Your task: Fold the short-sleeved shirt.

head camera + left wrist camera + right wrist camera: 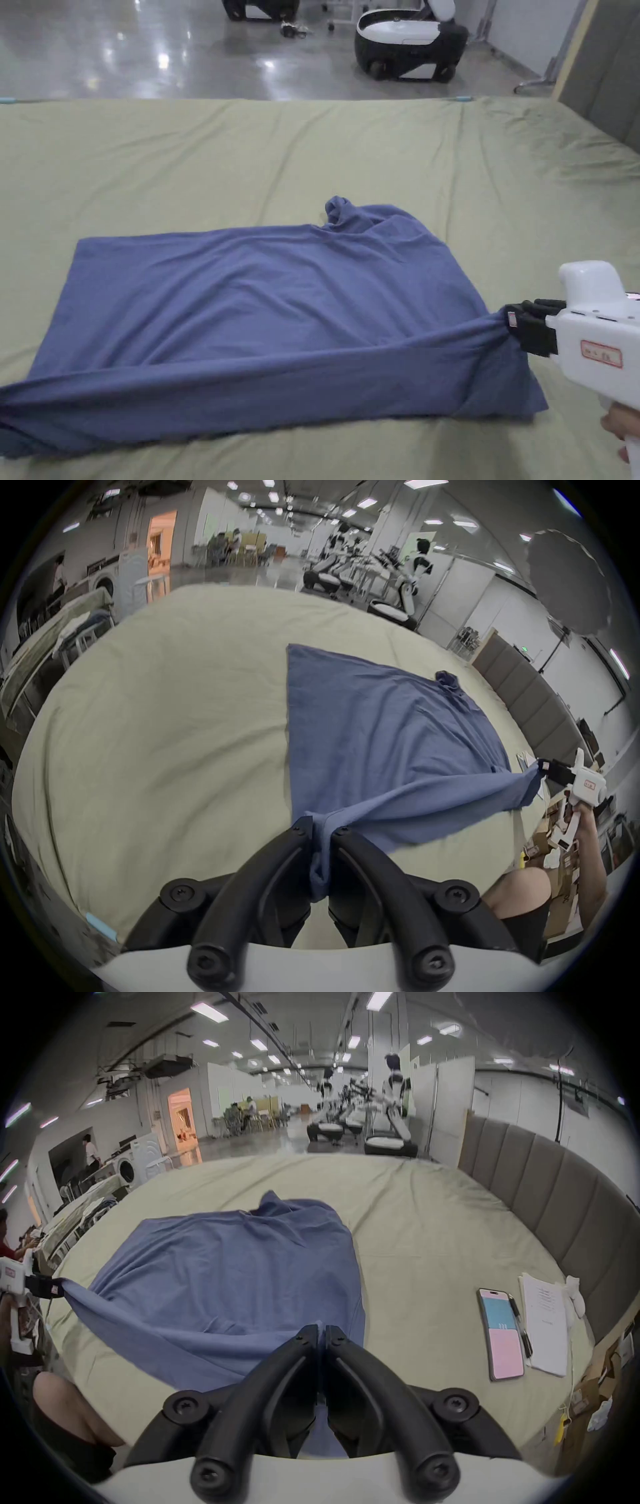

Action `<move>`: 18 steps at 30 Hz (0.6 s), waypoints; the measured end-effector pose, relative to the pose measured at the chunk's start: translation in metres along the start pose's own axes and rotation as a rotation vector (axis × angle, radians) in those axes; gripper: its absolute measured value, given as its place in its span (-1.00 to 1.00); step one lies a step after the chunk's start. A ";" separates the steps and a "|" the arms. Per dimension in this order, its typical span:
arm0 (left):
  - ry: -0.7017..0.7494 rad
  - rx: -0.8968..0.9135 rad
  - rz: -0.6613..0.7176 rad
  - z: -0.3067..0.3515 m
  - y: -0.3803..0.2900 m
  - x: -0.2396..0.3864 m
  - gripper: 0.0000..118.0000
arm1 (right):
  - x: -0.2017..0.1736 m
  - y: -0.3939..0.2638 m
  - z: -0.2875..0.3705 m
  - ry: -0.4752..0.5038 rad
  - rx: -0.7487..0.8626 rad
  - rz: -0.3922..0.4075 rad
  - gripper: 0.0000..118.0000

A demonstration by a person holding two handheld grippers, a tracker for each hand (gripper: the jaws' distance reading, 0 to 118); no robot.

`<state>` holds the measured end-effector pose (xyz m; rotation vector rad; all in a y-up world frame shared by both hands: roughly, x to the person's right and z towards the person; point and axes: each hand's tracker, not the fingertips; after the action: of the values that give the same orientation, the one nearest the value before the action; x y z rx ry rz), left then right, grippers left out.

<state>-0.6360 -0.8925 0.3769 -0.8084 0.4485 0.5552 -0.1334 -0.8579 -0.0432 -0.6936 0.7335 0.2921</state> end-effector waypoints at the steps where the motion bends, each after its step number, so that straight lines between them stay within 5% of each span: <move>1: 0.010 -0.013 0.007 -0.009 0.010 -0.003 -0.92 | 0.001 0.007 -0.012 -0.008 0.013 0.013 -0.90; 11: 0.024 -0.206 0.030 -0.090 0.051 -0.009 -0.92 | 0.000 0.015 -0.108 -0.100 -0.198 0.069 -0.90; 13: 0.037 -0.182 0.049 -0.092 0.051 -0.009 -0.73 | 0.000 0.010 -0.114 -0.110 -0.188 0.062 -0.90; 14: 0.085 -0.141 0.024 -0.088 0.052 -0.008 -0.52 | 0.002 0.008 -0.115 -0.140 -0.194 0.060 -0.78; 16: 0.168 -0.084 -0.018 -0.075 0.050 -0.014 0.11 | 0.009 0.005 -0.111 -0.329 -0.164 0.057 0.45; 17: 0.235 -0.057 -0.048 -0.064 0.048 -0.014 0.31 | 0.013 0.004 -0.104 -0.345 -0.119 0.027 0.80; 18: 0.284 -0.028 -0.090 -0.052 0.043 -0.012 0.43 | 0.019 0.003 -0.090 -0.340 -0.071 -0.001 0.82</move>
<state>-0.6805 -0.9118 0.3286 -0.9346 0.6622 0.3647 -0.1680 -0.9161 -0.1061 -0.6891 0.4000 0.4250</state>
